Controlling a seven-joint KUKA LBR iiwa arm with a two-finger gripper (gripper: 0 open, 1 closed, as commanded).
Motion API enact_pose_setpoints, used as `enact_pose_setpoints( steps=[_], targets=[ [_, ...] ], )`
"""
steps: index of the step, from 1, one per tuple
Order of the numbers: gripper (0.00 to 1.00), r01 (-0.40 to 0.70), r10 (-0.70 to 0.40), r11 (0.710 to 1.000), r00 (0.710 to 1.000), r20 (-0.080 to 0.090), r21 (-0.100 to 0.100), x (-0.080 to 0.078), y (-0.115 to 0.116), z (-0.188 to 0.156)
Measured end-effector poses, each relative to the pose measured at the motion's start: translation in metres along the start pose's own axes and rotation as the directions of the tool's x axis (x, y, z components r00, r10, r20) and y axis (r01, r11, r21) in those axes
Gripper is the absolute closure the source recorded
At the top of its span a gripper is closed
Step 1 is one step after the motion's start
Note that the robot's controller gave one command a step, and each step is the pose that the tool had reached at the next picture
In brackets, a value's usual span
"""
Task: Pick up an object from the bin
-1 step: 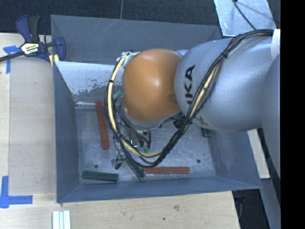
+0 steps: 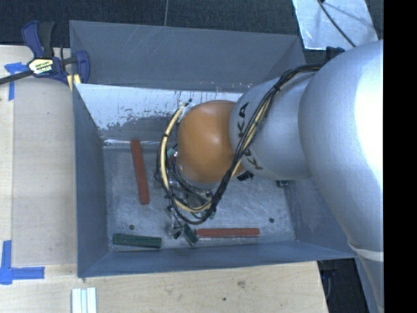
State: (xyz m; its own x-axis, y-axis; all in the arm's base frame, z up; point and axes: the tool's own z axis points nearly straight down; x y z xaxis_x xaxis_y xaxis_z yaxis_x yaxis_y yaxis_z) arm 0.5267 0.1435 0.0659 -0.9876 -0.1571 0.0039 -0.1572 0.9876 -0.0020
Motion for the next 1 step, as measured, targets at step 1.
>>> enact_pose_setpoints(
  steps=[1],
  targets=[
    [0.00, 0.107, -0.107, 0.994, 0.994, 0.010, 0.000, -0.0169, -0.0882, -0.0045]
  ],
)
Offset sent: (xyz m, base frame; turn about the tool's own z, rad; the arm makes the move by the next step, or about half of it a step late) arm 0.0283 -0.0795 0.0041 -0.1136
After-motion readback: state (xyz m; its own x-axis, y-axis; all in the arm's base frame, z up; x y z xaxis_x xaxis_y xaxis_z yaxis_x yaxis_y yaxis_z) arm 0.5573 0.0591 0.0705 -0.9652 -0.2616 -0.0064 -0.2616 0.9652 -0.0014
